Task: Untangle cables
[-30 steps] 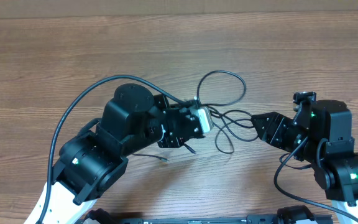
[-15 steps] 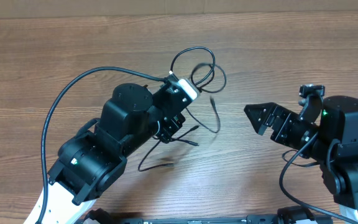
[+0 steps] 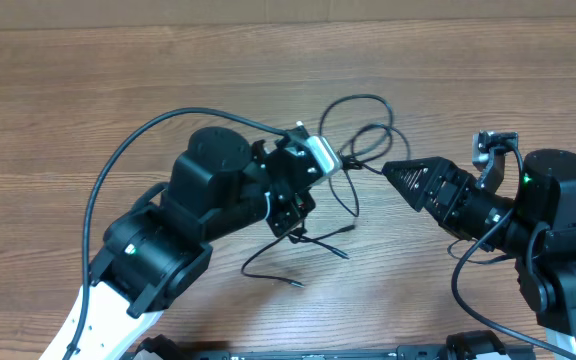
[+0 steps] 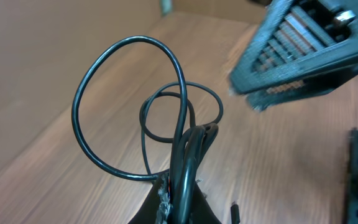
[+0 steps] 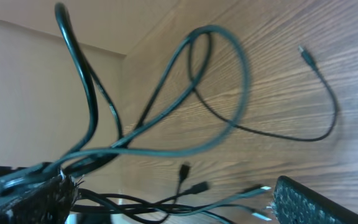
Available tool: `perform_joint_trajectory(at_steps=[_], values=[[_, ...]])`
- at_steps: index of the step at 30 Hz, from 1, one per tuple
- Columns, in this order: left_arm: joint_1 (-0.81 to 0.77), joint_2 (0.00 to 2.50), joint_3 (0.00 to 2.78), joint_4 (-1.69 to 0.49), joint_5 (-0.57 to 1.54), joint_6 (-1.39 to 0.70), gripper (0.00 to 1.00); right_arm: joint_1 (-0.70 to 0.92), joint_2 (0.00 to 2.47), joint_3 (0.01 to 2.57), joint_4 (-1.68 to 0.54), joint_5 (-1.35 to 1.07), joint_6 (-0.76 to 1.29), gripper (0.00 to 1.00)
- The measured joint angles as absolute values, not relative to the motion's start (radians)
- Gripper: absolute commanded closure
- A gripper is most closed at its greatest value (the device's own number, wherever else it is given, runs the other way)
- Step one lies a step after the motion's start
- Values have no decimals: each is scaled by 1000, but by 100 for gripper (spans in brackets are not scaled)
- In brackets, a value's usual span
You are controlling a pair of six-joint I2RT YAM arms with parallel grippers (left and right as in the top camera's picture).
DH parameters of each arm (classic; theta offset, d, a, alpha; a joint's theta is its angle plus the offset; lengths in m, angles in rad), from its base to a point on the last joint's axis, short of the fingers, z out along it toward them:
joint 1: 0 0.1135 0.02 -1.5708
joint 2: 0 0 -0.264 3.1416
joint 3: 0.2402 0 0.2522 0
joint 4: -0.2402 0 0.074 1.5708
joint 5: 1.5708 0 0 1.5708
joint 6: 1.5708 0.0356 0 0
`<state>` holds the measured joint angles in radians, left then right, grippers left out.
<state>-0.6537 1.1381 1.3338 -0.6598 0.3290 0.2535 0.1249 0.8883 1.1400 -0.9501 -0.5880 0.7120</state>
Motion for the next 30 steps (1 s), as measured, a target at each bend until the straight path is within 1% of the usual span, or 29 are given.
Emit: perform_joint_trajectory(at_steps=[8,17,20,23,25,26,27,28,30], values=[[-654,1187,1334,-612,438,253,96,125,888,1140,-908,-599,805,0],[-653,1211,1334,-521,570,253,96,125,891,1140,-838,-596,846,0],[-654,1211,1334,-524,602,253,96,125,897,1140,-834,-586,856,5],[-653,1211,1334,-555,618,253,96,125,902,1140,-803,-566,864,16],[-653,1211,1334,-570,622,253,96,125,902,1140,-779,-559,865,29],[-654,1211,1334,-576,623,253,96,125,902,1140,-765,-554,868,38],[-653,1211,1334,-579,626,253,96,125,902,1140,-756,-549,870,50],[-653,1211,1334,-580,629,253,96,125,902,1140,-750,-548,868,59],[-653,1211,1334,-579,638,253,96,124,902,1141,-750,-542,869,75]])
